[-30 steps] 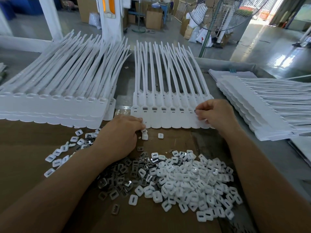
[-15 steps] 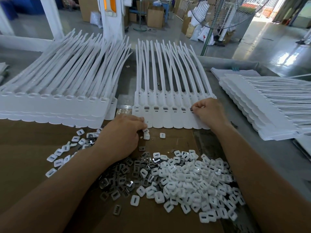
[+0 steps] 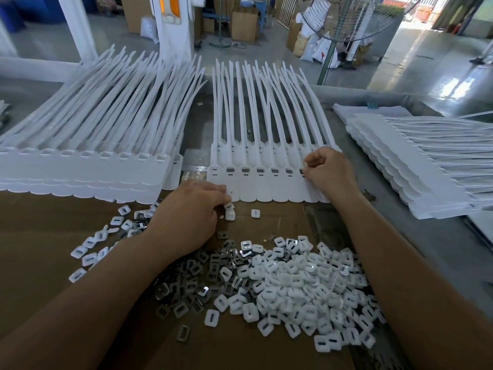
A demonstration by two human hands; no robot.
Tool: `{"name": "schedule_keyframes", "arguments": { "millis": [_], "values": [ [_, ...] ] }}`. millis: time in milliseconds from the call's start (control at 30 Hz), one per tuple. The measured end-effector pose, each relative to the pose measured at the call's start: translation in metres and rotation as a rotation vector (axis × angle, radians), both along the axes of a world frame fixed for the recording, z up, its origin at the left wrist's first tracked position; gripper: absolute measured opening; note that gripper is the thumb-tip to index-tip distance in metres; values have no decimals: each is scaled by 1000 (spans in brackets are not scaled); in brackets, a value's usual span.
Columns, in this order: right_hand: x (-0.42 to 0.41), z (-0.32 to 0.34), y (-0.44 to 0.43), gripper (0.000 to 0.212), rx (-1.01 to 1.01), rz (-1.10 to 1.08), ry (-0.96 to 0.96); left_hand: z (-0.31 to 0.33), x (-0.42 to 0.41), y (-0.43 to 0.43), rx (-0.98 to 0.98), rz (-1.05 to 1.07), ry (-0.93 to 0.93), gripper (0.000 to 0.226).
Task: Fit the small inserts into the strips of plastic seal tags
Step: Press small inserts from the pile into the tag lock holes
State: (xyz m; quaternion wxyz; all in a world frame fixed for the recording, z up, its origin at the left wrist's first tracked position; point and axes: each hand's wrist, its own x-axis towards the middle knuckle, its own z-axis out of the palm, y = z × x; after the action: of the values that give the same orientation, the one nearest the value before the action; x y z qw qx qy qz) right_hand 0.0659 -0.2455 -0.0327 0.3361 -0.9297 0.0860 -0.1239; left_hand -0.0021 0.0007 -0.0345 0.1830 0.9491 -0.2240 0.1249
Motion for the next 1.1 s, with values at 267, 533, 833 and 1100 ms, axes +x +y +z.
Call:
{"name": "schedule_keyframes", "arguments": {
  "millis": [267, 533, 833, 1100],
  "values": [
    [-7, 4, -2, 6, 1, 67, 19, 0, 1, 0, 8, 7, 6, 46],
    [-30, 25, -4, 6, -26, 245, 98, -2, 1, 0, 10, 6, -2, 45],
    [-68, 52, 33, 9, -244, 741, 444, -4, 1, 1, 9, 20, 11, 46],
    [-69, 43, 40, 19, -298, 757, 514, -2, 0, 1, 9, 10, 13, 46]
  ]
}}
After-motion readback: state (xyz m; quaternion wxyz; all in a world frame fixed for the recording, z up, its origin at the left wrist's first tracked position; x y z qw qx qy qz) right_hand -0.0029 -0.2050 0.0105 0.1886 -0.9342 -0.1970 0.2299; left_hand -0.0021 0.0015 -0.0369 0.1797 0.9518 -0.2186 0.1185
